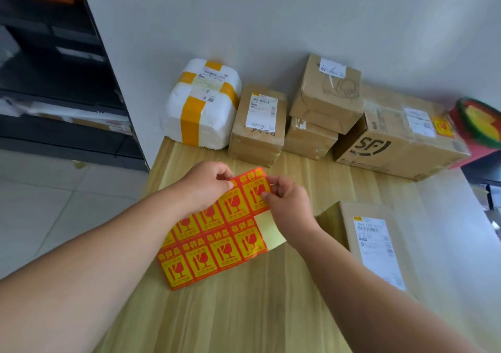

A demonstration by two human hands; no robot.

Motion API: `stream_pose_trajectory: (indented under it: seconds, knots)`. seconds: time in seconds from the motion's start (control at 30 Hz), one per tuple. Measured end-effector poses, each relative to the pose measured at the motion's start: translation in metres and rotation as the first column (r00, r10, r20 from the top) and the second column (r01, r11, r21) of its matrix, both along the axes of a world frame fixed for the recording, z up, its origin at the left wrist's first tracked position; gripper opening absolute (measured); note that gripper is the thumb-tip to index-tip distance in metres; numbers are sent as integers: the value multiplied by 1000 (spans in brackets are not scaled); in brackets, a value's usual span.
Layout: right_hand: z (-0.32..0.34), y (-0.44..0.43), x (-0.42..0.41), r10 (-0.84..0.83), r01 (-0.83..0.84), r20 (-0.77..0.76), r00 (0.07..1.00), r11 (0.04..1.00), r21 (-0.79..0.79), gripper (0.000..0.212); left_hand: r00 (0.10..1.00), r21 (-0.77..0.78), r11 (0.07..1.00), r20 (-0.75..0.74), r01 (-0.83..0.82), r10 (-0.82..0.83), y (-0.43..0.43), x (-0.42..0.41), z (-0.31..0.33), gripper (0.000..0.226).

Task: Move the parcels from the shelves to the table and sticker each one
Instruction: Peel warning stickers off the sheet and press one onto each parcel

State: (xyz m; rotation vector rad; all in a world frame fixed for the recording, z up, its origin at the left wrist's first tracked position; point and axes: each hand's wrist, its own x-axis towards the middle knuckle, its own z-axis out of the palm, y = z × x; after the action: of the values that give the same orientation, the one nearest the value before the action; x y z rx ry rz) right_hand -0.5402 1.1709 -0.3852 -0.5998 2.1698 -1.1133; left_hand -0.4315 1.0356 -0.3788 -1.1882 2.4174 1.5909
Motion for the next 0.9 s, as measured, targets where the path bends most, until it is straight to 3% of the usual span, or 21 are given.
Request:
stream_pose_trajectory:
  seconds: [0.1, 0.17, 0.27, 0.53, 0.9]
  knots:
    - [17, 8, 4, -52, 54, -237, 970, 999, 0, 24, 998, 28, 999, -57, -27, 28, 7, -1, 19, 12]
    - [28, 12, 9, -45, 44, -449, 893, 999, -12, 29, 995, 39, 999, -94, -37, 40, 12, -3, 32, 12]
    - [42, 12, 18, -6, -39, -572, 820, 997, -67, 28, 988, 60, 998, -148, -37, 46, 19, -8, 49, 12]
    - [60, 7, 17, -44, -52, -529, 848, 985, -165, 21, 959, 89, 996, -278, -28, 52, 34, -16, 75, 15]
    - [67, 6, 8, -32, -53, -409, 912, 980, -193, 14, 964, -34, 999, -264, -31, 21, 37, -20, 81, 16]
